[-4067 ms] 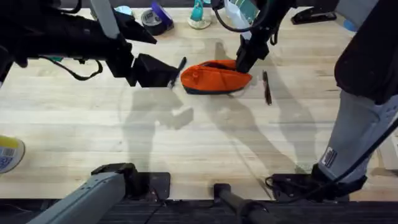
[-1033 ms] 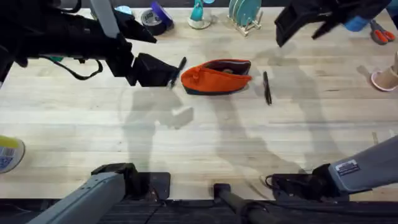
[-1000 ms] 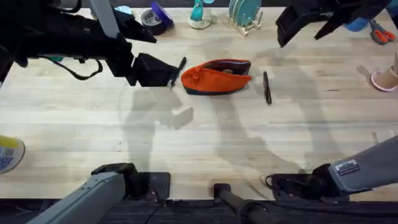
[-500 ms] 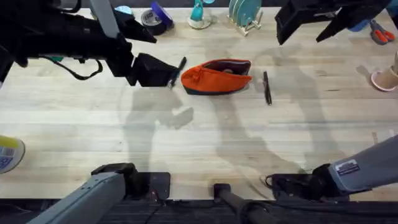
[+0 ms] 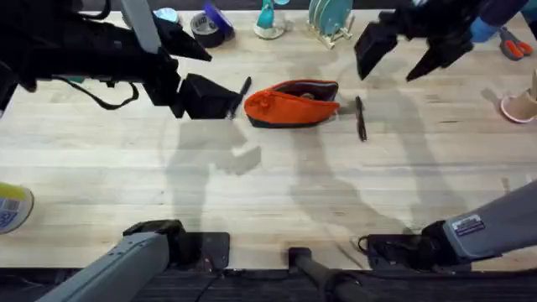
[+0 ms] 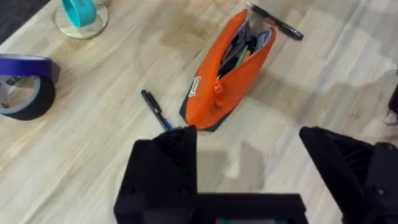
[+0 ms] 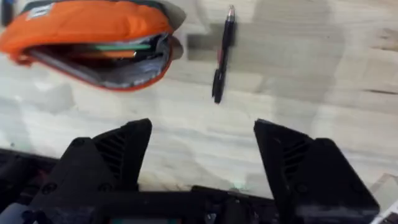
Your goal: Unzip the bag, pick up the pens from the table one at a time and place them inside, then zip the bag closed.
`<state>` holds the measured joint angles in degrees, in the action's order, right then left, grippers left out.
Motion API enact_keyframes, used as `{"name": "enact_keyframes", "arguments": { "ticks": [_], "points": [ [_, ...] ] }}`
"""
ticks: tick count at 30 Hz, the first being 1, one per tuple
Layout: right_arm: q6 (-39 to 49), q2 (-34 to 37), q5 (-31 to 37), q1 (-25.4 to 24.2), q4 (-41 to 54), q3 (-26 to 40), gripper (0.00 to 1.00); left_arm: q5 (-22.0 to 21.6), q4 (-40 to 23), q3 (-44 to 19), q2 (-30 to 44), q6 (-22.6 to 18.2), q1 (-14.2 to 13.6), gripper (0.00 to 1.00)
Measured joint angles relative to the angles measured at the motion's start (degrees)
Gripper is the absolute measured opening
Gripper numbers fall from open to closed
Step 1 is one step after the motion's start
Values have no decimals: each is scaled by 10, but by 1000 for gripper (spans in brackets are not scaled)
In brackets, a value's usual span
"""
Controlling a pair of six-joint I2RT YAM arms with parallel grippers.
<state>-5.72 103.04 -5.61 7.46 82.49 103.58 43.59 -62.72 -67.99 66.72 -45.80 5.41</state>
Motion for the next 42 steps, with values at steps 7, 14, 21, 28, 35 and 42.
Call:
{"name": "enact_keyframes", "arguments": {
  "ticks": [7,14,21,28,35,42],
  "points": [
    [-1,0,0,0,-113,-125,995,0,-1,0,0,0,0,993],
    [17,1,0,-1,-171,-189,961,0,-1,0,0,0,0,993],
    [23,1,0,-17,-224,-222,957,-1,-1,0,0,0,0,993],
    [23,1,0,-28,-262,-262,928,-2,-1,0,0,0,0,993],
    [23,1,0,-28,-289,-294,889,-2,-1,0,0,0,0,993],
    [23,1,0,-28,-336,-327,876,-2,-1,0,0,0,0,993]
  ]
}}
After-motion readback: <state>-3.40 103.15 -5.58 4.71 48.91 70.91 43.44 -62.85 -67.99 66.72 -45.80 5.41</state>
